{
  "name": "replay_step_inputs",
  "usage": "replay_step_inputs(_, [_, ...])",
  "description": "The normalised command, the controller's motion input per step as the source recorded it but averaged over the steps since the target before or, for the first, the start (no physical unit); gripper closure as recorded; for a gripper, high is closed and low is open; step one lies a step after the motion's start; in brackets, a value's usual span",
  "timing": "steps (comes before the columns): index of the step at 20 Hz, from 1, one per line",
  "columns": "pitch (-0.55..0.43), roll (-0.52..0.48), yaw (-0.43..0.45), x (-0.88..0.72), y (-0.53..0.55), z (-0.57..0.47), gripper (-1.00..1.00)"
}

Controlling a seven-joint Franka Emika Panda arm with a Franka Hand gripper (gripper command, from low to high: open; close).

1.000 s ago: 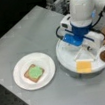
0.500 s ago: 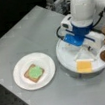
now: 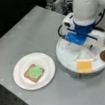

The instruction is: Ingredient selection for cheeseburger or sandwich

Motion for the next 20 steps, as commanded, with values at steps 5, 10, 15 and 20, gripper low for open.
replay_step_inputs(5, [-0.155, 0.112, -0.085, -0.23, 0.05, -0.22, -1.00])
replay_step_inputs(10, [-0.176, 0.120, -0.098, -0.19, 0.11, -0.22, -1.00])
replay_step_inputs(15, [-0.166, 0.123, -0.116, -0.19, 0.16, -0.15, -1.00])
replay_step_inputs(20, [-0.164, 0.123, -0.122, -0.18, 0.12, -0.12, -1.00])
